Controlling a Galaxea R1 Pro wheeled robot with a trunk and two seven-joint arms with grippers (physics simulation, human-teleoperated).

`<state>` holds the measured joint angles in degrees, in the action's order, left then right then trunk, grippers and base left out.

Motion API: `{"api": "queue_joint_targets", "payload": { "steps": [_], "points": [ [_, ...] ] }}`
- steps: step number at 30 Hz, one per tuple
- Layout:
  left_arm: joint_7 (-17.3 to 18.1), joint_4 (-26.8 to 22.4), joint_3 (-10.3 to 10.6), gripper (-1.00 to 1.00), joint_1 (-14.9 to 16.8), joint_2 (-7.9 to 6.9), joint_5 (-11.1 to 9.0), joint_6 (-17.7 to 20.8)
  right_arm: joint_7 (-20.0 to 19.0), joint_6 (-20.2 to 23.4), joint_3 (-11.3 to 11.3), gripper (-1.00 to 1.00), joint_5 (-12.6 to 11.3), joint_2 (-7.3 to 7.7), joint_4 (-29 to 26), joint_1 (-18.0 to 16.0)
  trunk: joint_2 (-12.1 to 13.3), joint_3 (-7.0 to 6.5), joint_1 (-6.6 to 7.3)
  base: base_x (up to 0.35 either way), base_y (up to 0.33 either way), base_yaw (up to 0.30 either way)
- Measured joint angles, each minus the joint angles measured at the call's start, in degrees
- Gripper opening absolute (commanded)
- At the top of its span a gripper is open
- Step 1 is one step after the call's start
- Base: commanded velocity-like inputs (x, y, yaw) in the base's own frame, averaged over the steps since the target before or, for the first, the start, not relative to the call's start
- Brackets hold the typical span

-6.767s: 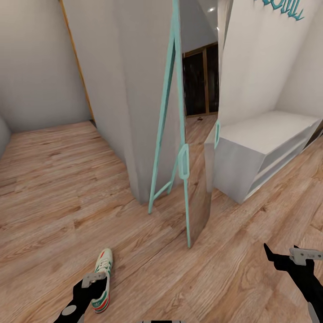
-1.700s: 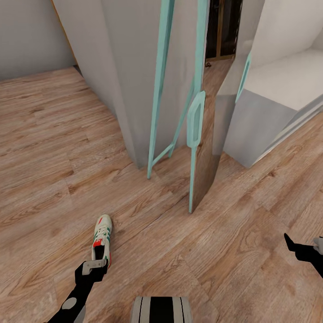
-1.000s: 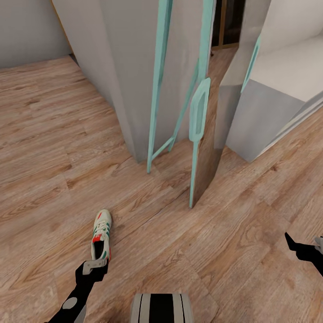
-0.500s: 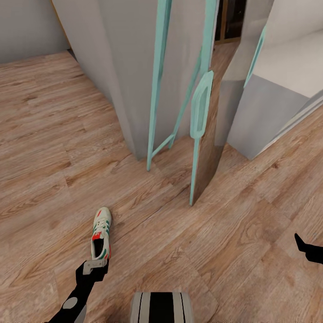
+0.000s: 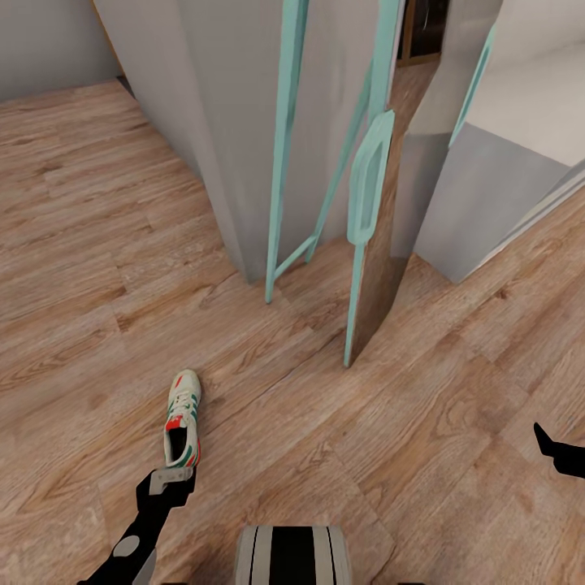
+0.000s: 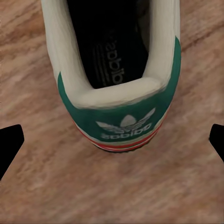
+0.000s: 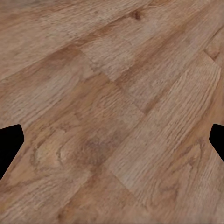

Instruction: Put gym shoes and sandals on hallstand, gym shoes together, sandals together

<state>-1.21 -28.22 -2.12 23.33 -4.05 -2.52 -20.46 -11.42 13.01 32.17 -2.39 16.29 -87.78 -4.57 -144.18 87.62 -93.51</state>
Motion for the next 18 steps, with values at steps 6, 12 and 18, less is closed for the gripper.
{"api": "queue_joint_targets", "payload": {
  "steps": [6, 12, 18],
  "points": [
    [0.0, -0.1, 0.0, 1.00, 0.0, -0.01, 0.0, 0.0, 0.0, 0.0, 0.0, 1.00, 0.0, -0.03, 0.0, 0.0, 0.0, 0.08, 0.00, 0.000, 0.000, 0.000],
    [0.0, -0.1, 0.0, 1.00, 1.4, -0.02, 0.2, 0.0, 0.0, 0.0, 0.0, 1.00, 0.0, -0.09, 0.1, 0.0, 0.0, 0.09, 0.00, 0.000, 0.000, 0.000],
    [0.0, 0.0, 0.1, 1.00, 2.8, -0.08, 0.4, 0.1, 0.0, 0.0, 0.0, 1.00, 0.1, -0.10, 0.1, 0.0, 0.0, 0.09, 0.00, 0.000, 0.000, 0.000]
  ]
}}
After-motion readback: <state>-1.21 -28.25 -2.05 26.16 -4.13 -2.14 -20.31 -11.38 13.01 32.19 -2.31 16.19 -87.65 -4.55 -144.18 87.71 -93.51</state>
